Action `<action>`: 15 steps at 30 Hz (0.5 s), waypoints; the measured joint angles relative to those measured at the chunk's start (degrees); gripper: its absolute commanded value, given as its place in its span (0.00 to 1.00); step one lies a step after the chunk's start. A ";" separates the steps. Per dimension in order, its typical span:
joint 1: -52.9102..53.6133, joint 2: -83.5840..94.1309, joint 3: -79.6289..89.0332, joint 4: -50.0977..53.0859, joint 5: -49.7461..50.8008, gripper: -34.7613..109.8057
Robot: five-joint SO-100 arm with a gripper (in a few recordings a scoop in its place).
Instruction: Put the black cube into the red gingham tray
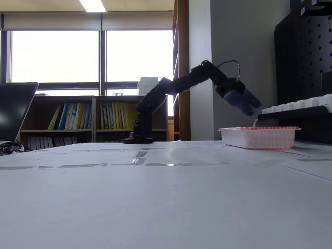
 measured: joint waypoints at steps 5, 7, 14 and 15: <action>5.45 -22.50 -17.67 -6.68 2.20 0.48; 8.35 -30.85 -24.26 -8.79 3.08 0.48; 21.27 -60.56 -56.25 -21.88 9.58 0.29; 22.85 -65.04 -61.61 -22.68 10.72 0.27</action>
